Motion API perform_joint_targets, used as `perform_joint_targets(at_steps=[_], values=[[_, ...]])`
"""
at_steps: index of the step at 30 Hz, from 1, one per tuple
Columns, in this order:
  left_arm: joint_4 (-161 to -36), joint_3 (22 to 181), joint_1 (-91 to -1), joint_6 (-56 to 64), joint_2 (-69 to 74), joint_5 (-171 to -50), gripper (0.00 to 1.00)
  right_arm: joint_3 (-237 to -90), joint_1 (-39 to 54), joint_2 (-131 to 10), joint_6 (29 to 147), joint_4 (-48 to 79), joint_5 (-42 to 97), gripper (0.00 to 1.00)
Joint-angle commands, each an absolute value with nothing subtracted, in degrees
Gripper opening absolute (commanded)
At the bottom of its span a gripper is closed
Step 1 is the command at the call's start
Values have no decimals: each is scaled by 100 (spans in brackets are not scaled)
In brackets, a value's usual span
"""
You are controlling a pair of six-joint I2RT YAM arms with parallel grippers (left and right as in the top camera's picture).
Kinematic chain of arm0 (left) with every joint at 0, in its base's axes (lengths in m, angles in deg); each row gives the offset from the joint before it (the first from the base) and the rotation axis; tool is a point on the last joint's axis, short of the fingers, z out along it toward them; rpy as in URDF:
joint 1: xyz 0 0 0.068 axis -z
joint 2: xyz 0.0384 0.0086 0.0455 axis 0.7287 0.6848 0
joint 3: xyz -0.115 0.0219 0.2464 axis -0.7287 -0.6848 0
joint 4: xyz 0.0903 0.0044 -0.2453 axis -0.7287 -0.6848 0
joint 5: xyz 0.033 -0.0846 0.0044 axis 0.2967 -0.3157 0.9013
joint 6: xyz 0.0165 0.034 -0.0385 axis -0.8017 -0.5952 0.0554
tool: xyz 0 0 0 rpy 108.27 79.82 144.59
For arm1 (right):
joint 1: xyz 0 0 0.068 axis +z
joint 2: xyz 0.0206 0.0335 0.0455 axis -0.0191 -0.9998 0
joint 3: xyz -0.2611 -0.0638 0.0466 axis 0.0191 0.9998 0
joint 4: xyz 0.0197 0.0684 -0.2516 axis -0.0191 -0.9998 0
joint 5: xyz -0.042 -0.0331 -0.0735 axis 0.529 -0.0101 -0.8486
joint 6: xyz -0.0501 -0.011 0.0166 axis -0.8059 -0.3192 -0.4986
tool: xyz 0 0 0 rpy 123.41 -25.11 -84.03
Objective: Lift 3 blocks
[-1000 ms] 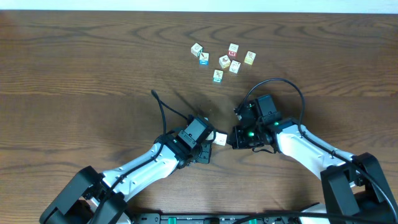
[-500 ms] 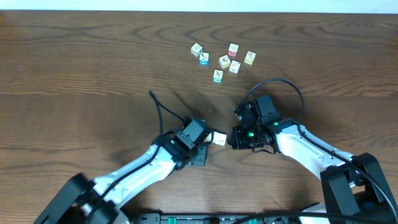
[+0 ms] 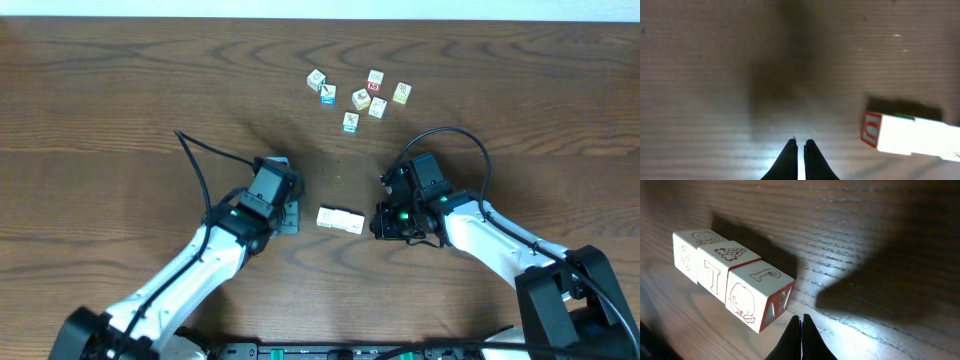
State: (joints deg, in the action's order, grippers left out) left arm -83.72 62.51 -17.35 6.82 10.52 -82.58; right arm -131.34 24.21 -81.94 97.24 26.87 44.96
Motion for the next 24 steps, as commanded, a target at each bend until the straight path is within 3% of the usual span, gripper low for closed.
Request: perform_joint_targets(at_steps=[1, 12, 24], values=[[-8199, 6373, -1879, 413, 1354, -8629, 8, -13164, 2478, -8210, 9993, 2687, 4441, 1], [-7469, 6375, -1884, 216, 1977, -9510, 8, -13166, 2793, -8210, 10314, 2908, 4183, 1], [-7386, 6375, -1873, 153, 1977, -9619, 7, -13166, 2895, -8210, 10522, 3028, 4074, 1]])
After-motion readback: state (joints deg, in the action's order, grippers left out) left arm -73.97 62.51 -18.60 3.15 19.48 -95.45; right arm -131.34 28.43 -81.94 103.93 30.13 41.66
